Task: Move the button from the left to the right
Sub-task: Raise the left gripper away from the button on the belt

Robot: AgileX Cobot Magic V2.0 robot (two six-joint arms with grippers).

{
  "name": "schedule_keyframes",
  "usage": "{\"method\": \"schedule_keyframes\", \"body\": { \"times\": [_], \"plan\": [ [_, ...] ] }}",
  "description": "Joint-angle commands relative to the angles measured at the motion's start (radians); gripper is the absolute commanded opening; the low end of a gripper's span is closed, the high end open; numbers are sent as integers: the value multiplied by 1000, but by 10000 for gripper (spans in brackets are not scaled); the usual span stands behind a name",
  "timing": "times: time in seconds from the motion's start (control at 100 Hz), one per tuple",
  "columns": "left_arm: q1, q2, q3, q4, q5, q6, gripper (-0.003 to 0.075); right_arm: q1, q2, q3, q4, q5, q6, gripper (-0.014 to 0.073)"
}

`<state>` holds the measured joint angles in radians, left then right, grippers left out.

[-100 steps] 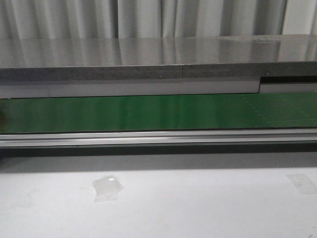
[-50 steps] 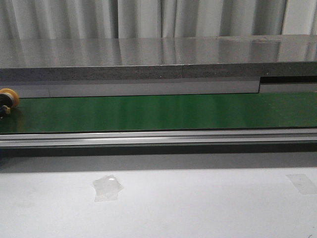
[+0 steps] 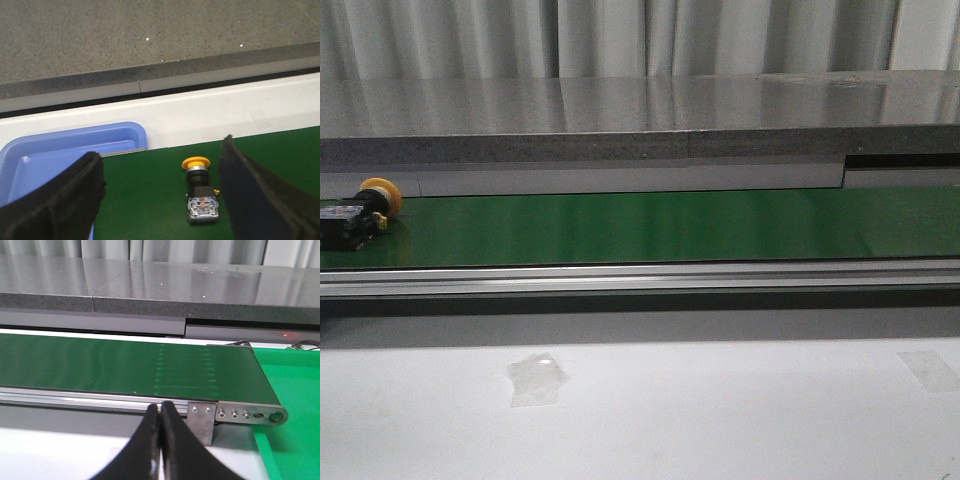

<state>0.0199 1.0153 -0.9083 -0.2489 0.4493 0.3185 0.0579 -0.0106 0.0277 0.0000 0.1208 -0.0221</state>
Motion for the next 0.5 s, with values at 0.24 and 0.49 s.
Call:
{"method": "schedule_keyframes", "body": {
  "times": [0.24,0.49],
  "plan": [
    [-21,-335,328,-17,-314,-1,477,0,-19,-16,-12,-86,-4,-68],
    [-21,-571,489,-27,-321,-1,477,0,-19,-16,-12,-86,-4,-68]
  ]
}}
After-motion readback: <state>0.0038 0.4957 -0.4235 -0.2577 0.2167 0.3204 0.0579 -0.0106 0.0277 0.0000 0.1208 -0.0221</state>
